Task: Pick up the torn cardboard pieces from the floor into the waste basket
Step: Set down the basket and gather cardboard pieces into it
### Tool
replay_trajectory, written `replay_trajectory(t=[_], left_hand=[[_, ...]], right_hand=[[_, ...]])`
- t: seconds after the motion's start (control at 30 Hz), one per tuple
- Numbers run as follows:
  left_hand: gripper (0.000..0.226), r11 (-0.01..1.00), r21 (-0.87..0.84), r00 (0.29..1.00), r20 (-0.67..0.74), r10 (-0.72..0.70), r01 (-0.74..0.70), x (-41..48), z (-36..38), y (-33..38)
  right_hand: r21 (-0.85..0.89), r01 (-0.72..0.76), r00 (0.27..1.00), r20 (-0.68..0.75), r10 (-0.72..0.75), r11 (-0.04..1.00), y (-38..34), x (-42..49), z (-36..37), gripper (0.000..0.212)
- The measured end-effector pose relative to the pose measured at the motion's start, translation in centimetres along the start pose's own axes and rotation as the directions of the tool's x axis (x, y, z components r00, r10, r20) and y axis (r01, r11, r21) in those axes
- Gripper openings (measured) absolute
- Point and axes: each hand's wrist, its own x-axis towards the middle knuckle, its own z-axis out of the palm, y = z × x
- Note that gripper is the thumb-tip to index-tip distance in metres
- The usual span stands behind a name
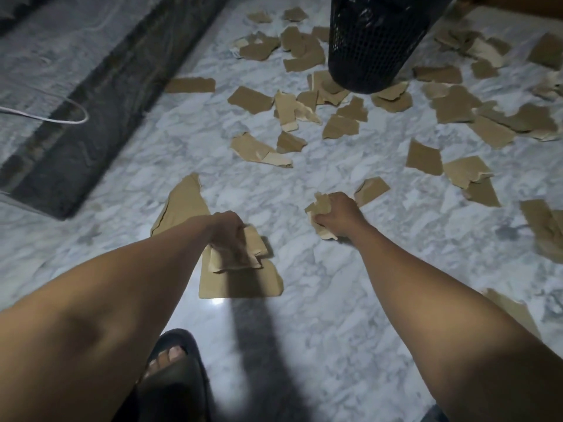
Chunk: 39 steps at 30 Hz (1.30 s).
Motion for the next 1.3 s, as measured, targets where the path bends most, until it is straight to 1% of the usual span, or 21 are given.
replay_trajectory(t=[0.07,0.13,0.2,0.23,0.4,0.53,0.57,0.63,0.67,0.7,0.77,0.8,0.83,0.93,0.97,1.03,1.07,1.13,1.17,1.2,1.3], left_hand=[[0.061,0.996,0.066,0.998,-0.021,0.054,-0.052,-0.4,0.8,-0.1],[0.074,0.987,0.114,0.989,-0.083,0.119,-0.11,-0.5,2.4,0.1],[0.067,0.981,0.077,0.978,-0.099,0.183,-0.175,-0.6,3.6,0.7],[0.061,0.982,0.055,0.978,-0.095,0.185,-0.181,-0.7,3.7,1.0],[0.053,0.996,-0.033,0.987,-0.14,0.08,-0.086,-0.7,3.2,2.9],[0.048,0.993,-0.11,0.979,-0.202,0.022,-0.045,0.2,2.4,3.9],[0.046,0.986,-0.159,0.969,-0.248,0.004,-0.045,0.5,2.0,4.1],[0.045,0.959,-0.28,0.94,-0.335,-0.065,-0.033,0.9,1.0,4.4],[0.041,0.945,-0.327,0.937,-0.339,-0.085,-0.033,0.9,0.5,4.5],[0.036,0.931,-0.361,0.948,-0.312,-0.069,-0.051,0.7,-0.1,4.8],[0.034,0.91,-0.405,0.981,-0.193,0.01,-0.089,0.3,-0.7,5.4],[0.04,0.912,-0.399,0.988,-0.152,0.032,-0.09,0.1,-0.6,5.7],[0.05,0.923,-0.376,0.988,-0.15,0.028,-0.083,0.1,-0.3,6.1],[0.069,0.943,-0.332,0.974,-0.219,-0.052,-0.025,0.9,1.4,7.0],[0.077,0.938,-0.347,0.97,-0.225,-0.093,0.01,1.3,2.1,7.1],[0.087,0.922,-0.379,0.946,-0.259,-0.192,0.083,1.9,3.2,7.2],[0.088,0.918,-0.38,0.931,-0.281,-0.234,0.116,2.0,3.5,7.4],[0.091,0.911,-0.387,0.92,-0.287,-0.268,0.145,2.3,3.6,7.9],[0.094,0.908,-0.394,0.921,-0.282,-0.267,0.142,2.4,3.5,8.2],[0.097,0.904,-0.406,0.925,-0.273,-0.264,0.138,2.6,3.4,8.4],[0.099,0.889,-0.426,0.929,-0.235,-0.286,0.166,3.1,3.3,8.6]], right_hand=[[-0.026,0.043,0.999,0.027,-0.042,0.999,-0.4,0.0,0.5,0.036],[-0.037,0.062,0.997,0.043,-0.06,0.997,-0.4,0.0,0.5,0.042],[-0.032,0.043,0.998,0.054,-0.041,0.999,-0.2,-0.1,0.3,0.047],[-0.028,0.039,0.998,0.054,-0.037,0.999,-0.1,-0.2,0.1,0.047],[0.01,0.019,0.999,0.027,-0.019,1.0,1.2,-0.8,-0.3,0.038],[0.073,0.005,0.999,-0.054,-0.001,0.997,1.6,-1.4,-0.5,0.045],[0.117,-0.008,0.996,-0.087,0.018,0.993,1.6,-1.5,-0.7,0.047],[0.263,-0.073,0.984,-0.141,0.113,0.962,1.6,-1.5,-1.4,0.049],[0.341,-0.107,0.975,-0.15,0.167,0.934,1.6,-1.4,-1.7,0.049],[0.413,-0.132,0.965,-0.153,0.211,0.901,1.7,-1.1,-2.0,0.048],[0.529,-0.164,0.947,-0.153,0.283,0.833,1.6,-0.6,-2.5,0.049],[0.576,-0.18,0.938,-0.144,0.316,0.798,1.6,-0.5,-2.8,0.048],[0.613,-0.191,0.933,-0.13,0.336,0.766,1.6,-0.4,-3.0,0.046],[0.656,-0.214,0.939,-0.066,0.338,0.724,1.4,-0.9,-3.6,0.046],[0.636,-0.216,0.946,-0.053,0.321,0.741,1.4,-0.9,-3.6,0.047],[0.523,-0.202,0.96,-0.062,0.274,0.828,1.7,-0.8,-2.9,0.05],[0.422,-0.187,0.968,-0.074,0.24,0.887,1.7,-0.8,-2.5,0.052],[0.121,-0.147,0.983,-0.091,0.158,0.982,1.8,-0.7,-1.7,0.058],[-0.008,-0.124,0.988,-0.096,0.123,0.992,1.9,-0.7,-1.3,0.062],[-0.094,-0.103,0.99,-0.102,0.093,0.99,1.8,-0.8,-1.1,0.066],[-0.207,0.006,0.996,-0.087,-0.024,0.978,1.5,-0.6,-1.2,0.064]])
